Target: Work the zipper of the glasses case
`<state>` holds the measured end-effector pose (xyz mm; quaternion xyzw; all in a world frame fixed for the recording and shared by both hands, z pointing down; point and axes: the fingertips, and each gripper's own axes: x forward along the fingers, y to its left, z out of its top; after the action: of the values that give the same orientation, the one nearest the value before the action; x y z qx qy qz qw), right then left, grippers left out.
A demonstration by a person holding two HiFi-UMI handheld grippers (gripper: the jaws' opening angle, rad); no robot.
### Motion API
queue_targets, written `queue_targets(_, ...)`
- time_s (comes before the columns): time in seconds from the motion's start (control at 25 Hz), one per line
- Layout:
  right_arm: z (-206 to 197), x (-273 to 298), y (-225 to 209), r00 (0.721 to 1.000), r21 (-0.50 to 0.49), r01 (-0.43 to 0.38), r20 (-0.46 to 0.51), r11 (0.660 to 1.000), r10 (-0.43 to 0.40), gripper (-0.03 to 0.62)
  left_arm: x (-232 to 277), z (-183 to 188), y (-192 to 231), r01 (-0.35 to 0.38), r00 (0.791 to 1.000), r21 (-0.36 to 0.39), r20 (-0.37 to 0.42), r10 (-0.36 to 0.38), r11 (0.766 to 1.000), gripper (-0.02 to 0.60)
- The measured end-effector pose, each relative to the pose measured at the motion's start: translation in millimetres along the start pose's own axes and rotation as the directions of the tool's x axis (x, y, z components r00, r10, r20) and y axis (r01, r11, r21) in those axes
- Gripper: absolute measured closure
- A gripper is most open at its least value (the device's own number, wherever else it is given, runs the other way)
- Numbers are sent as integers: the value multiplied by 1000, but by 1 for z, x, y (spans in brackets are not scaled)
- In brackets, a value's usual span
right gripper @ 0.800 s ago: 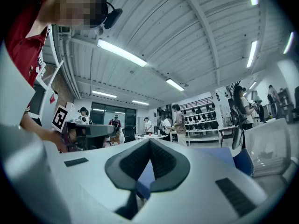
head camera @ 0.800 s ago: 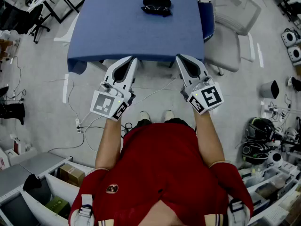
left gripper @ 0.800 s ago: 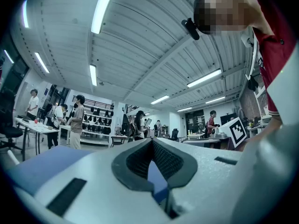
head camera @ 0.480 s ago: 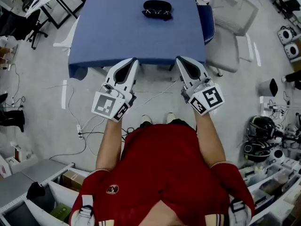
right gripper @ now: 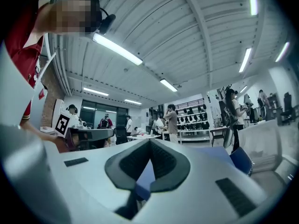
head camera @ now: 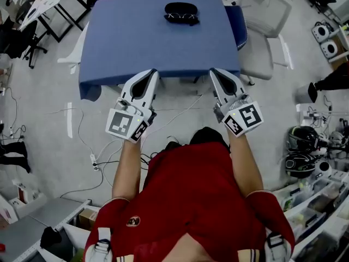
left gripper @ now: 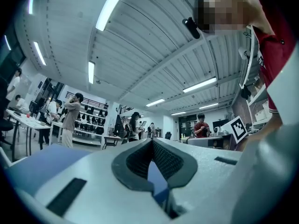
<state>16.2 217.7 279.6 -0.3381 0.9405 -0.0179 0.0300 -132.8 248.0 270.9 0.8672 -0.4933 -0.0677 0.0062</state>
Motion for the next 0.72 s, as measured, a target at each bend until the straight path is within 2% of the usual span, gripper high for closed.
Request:
queue_targets(0.24, -4, 4, -5, 1000, -3, 21, -23, 1000, -21, 597, 5, 1, 12, 9, 1000, -3, 1, -9, 1000, 574)
queue_targets(0.72, -7, 64, -82, 1000, -25, -6, 6, 1000, 6, 597, 70, -10, 57, -43, 998, 50, -46, 45, 998, 574)
